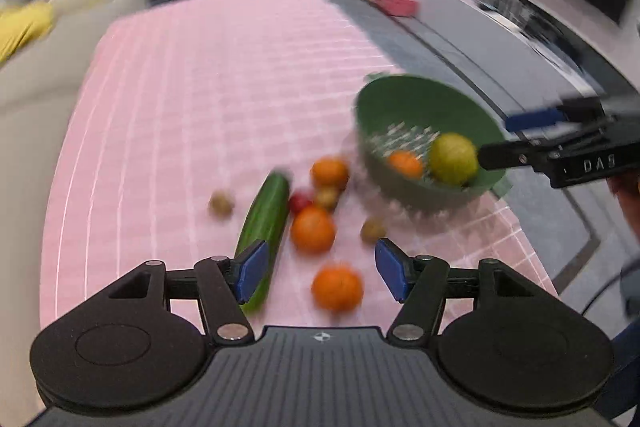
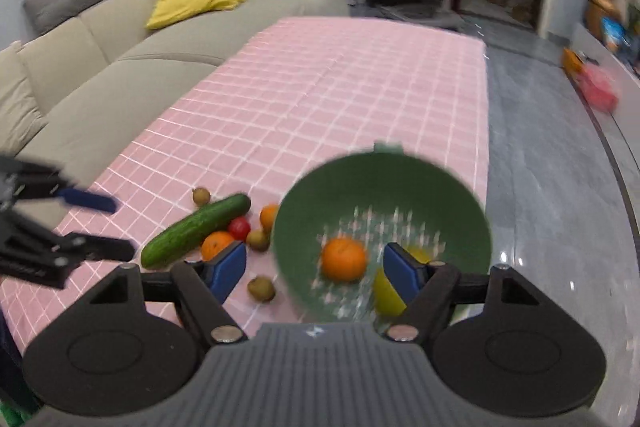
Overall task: Organize fruits
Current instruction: 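Withdraw both tools from the colander toward the remaining fruit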
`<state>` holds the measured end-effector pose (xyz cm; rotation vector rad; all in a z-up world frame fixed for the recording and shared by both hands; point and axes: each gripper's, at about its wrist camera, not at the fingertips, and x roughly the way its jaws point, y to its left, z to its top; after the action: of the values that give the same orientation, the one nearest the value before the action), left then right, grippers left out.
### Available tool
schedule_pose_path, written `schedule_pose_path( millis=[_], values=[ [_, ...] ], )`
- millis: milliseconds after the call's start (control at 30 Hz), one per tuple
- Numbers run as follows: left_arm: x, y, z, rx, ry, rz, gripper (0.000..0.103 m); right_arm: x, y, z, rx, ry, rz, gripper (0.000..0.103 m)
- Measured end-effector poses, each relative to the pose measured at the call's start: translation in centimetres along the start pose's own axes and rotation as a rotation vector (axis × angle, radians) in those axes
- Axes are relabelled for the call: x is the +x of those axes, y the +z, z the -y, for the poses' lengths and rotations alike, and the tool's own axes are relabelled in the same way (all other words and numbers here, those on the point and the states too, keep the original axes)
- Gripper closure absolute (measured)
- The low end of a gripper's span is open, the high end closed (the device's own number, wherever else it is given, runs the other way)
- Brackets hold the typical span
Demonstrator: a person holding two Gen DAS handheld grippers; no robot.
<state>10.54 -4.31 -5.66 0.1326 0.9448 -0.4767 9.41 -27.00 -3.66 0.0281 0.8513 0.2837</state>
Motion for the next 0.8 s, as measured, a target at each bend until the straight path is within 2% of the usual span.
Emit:
schedule_pose_path(
  millis=[167,400,467,567,800],
  values=[
    [-1.1,-3.8,-2.2,-0.108,0.033,-0.045,0.031,0.1,-3.9,-3.1,0.057,-0.051,-0.036,0.03],
    [-1.9,-4.9,-3.7,-0.152,0.043,-0.05,0.031,0.7,-7.8,-6.9,0.106,-0.06,-0.055,0.03],
    [-1.8,-5.1,-4.0,-0.151,0.031,-0.046,0.031,1.4,-8.3,-7.8,0.087,-0.061,-0.053,0.031],
    [-1.4,-5.2,-4.1,-0.136,0.03,-0.033,0.031,3.0,-8.4,-8.4,0.057,-0.108,-0.06,0.038],
    [0.5,-5.3,-4.3,-0.138,0.008,-0.029,0.031,5.2,-7.4,-7.3,0.16,-0.134,-0.046,0.04]
  ],
)
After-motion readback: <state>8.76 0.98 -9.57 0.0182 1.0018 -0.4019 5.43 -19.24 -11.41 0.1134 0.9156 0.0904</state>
